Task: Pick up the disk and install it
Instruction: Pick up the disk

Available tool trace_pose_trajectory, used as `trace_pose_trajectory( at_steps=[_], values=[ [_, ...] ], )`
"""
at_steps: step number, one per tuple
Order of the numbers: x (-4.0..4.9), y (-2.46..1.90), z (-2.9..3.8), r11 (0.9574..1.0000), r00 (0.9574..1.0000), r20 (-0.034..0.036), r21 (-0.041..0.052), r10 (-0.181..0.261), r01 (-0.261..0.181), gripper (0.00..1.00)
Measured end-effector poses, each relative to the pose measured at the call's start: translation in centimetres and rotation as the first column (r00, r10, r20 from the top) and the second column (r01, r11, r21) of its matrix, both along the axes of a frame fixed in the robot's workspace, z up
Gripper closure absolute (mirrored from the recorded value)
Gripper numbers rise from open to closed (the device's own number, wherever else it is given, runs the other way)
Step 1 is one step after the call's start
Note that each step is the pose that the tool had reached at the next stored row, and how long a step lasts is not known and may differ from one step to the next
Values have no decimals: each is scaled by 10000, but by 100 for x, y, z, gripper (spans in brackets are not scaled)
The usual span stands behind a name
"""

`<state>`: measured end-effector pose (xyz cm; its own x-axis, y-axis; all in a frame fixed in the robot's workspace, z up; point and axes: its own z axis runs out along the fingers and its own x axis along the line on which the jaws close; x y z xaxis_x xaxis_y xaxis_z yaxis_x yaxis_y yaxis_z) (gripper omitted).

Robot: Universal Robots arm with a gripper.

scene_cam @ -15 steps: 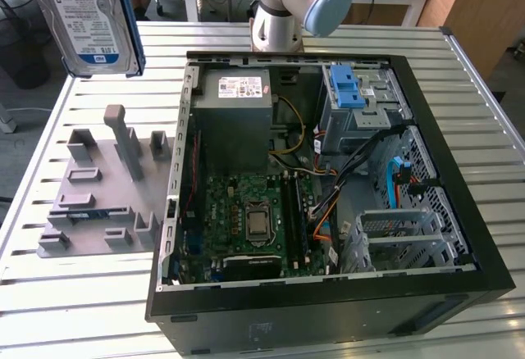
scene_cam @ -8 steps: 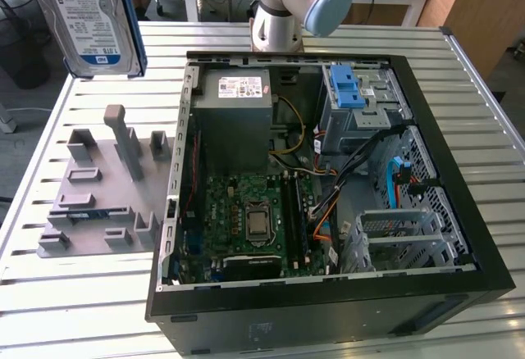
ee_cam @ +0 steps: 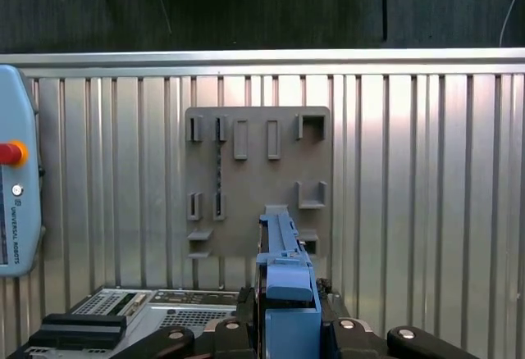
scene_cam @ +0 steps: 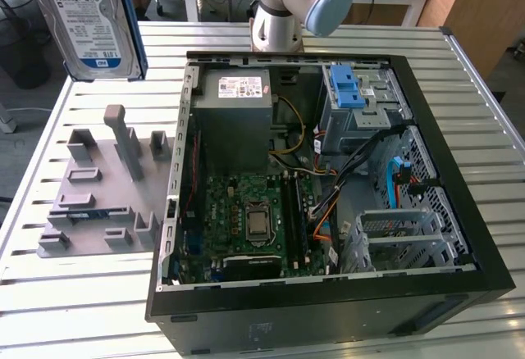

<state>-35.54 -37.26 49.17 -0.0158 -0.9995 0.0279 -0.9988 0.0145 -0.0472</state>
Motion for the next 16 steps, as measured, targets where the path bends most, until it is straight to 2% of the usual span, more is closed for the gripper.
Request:
trace_pose_trajectory(
  at_steps=[16],
  values=[
    [141, -14, -1, 10000, 10000, 0, 0, 0, 0, 64]
  ],
)
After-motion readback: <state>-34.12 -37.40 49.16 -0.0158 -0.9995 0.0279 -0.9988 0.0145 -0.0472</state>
